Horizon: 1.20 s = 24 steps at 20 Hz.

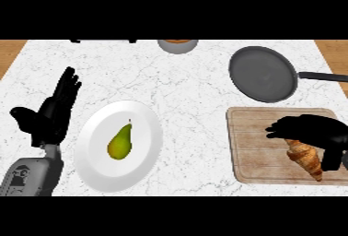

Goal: Pick the croissant from the cutting board and place it in the pan

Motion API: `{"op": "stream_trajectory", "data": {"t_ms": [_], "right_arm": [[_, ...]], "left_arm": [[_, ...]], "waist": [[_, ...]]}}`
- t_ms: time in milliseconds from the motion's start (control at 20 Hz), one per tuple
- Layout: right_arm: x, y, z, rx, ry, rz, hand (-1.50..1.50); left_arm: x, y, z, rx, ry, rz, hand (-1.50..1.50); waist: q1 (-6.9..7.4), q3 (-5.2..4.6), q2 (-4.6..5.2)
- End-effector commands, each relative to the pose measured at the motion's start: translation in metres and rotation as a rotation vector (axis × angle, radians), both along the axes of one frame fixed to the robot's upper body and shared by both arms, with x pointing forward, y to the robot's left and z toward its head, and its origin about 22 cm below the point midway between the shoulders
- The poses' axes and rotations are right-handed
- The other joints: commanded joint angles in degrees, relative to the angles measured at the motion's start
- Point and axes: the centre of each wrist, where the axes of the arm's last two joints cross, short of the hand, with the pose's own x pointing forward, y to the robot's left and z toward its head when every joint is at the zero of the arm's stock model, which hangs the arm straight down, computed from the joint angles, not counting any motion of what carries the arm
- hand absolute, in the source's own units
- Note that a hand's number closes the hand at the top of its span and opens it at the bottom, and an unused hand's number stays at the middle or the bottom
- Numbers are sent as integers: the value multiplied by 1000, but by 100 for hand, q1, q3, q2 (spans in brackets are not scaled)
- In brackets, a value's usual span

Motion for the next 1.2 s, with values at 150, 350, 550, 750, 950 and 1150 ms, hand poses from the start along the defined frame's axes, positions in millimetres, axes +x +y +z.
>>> {"op": "stream_trajectory", "data": {"t_ms": [150, 350, 550, 750, 950, 1150], "right_arm": [[-6, 4, -14, 26, 25, 159, 150], [-4, -3, -11, 27, 14, 151, 150], [-6, -7, -10, 72, -9, 141, 150], [-12, 51, -26, 164, -60, -75, 150], [-27, 116, -57, 200, -56, -326, 150], [-18, 170, -5, 387, -339, -448, 150]], "left_arm": [[-9, 6, 4, -7, 11, 12, 0], [-8, -2, 0, 1, 14, 12, 0], [-5, 3, 2, 12, -22, 12, 0], [-15, 8, -5, 6, -3, 26, 0], [-11, 14, -6, 6, 34, 49, 0], [-9, 22, -1, 14, 22, 58, 0]], "waist": [[14, 7, 0], [6, 6, -1], [-1, 6, -3], [-65, -3, -44], [-319, -25, -148], [-295, -13, -140]]}}
